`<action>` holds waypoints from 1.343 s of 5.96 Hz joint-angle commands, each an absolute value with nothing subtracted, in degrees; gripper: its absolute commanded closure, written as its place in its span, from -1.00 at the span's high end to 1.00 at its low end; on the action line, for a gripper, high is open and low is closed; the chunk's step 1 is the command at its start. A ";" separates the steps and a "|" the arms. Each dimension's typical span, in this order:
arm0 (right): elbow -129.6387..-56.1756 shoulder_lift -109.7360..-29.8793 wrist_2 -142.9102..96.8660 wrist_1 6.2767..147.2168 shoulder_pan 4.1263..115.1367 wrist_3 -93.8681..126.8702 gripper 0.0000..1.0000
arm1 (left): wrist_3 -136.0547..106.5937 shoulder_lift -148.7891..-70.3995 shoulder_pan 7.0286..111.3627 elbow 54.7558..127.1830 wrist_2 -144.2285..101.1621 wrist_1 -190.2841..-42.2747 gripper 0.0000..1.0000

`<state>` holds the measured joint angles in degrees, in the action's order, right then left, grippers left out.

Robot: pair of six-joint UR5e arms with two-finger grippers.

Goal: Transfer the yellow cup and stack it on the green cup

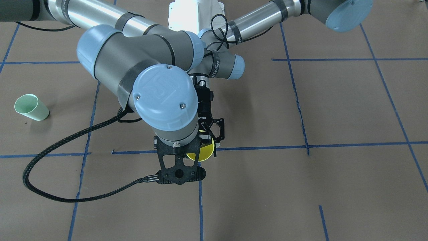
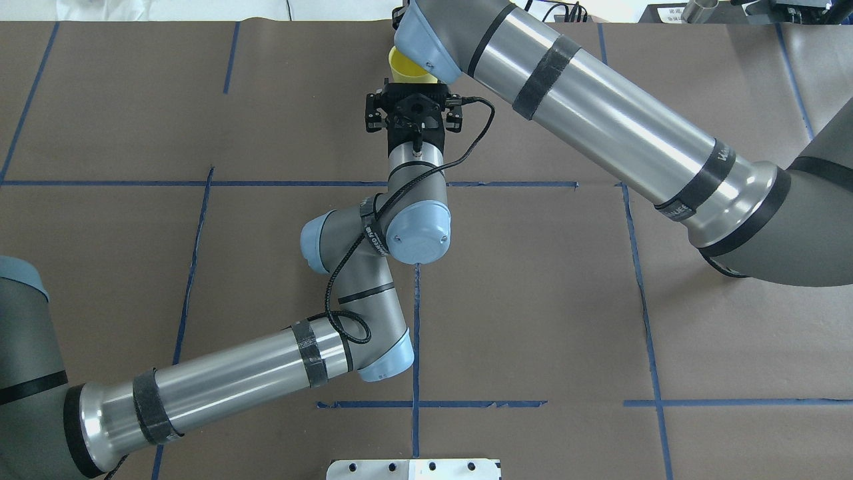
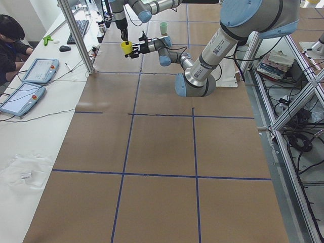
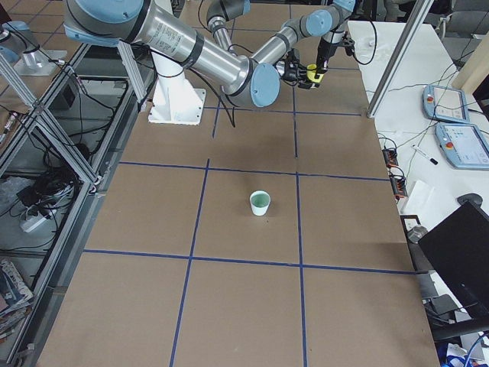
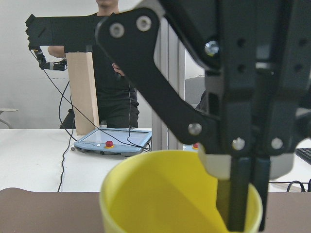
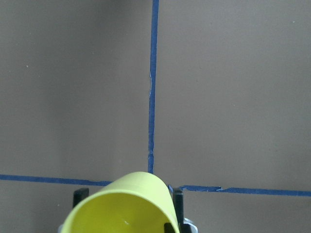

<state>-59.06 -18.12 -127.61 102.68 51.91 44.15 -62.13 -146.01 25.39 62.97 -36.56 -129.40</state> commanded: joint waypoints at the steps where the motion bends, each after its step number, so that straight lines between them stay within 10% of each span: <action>1: -61.68 -17.32 -129.97 102.83 54.74 44.47 -1.00 | -59.70 -145.90 25.31 63.10 -36.39 -129.46 1.00; 8: -73.26 -26.24 -137.81 102.92 65.65 44.03 -1.00 | -51.24 -140.89 34.58 69.96 -49.76 -129.29 0.99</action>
<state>-69.15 -22.34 -137.90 102.86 65.03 44.18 -51.51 -141.55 30.76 69.57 -43.54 -129.54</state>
